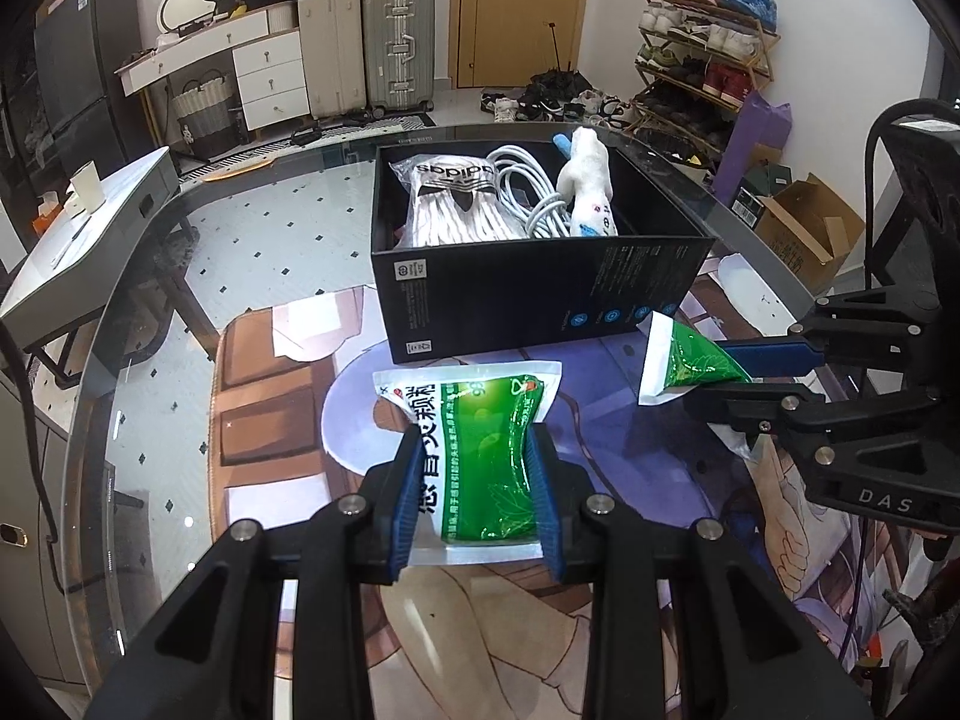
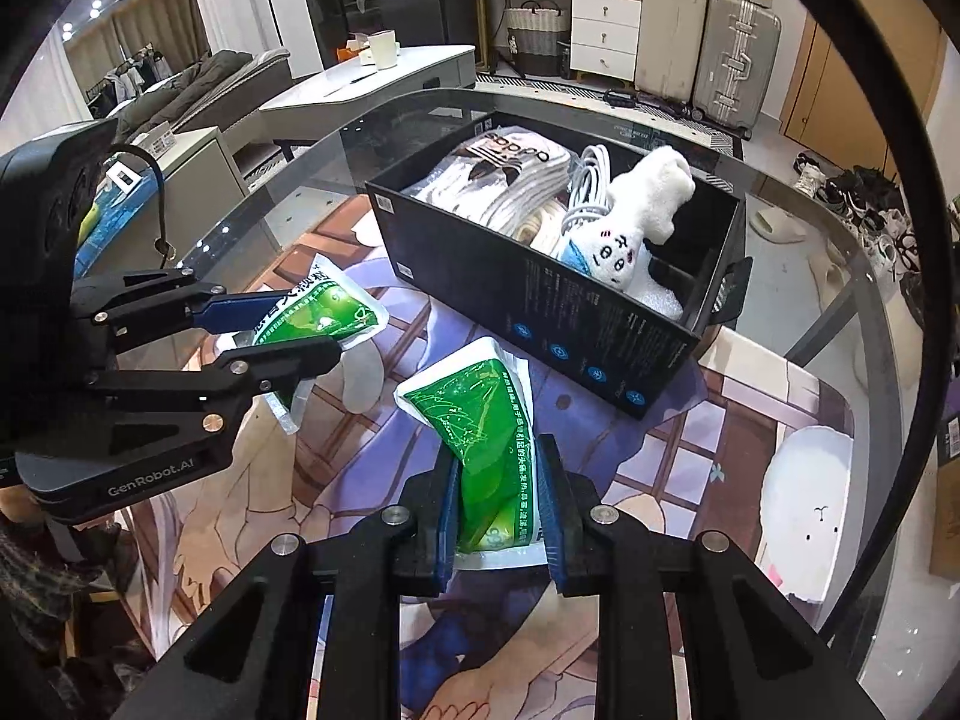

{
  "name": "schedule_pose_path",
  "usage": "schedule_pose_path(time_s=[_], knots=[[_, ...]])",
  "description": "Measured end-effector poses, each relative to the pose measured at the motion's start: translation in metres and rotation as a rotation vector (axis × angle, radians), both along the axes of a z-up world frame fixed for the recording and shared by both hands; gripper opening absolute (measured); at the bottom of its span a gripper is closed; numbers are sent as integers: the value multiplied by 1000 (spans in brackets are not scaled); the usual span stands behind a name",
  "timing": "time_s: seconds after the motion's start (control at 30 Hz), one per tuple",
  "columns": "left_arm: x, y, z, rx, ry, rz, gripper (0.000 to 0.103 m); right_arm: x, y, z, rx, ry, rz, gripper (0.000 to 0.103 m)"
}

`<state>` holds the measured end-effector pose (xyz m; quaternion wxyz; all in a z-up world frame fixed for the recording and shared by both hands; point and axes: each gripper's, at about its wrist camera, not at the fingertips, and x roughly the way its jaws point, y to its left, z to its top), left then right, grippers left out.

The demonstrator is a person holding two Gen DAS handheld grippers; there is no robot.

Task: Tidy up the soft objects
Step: 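Lift both green packets over the black box with both grippers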

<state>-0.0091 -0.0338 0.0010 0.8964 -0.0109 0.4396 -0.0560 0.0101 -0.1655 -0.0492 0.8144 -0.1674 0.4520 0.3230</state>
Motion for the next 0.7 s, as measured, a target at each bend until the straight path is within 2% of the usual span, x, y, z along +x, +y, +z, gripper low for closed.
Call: schedule_pose_path(time_s=[0.3,0.7], knots=[[0,3,14,4,-30,7,31,-3,-1,23,27,-34,-2,23],[11,8,33,3,-75,15,31,14,-13,47,58,-61,-19,23]])
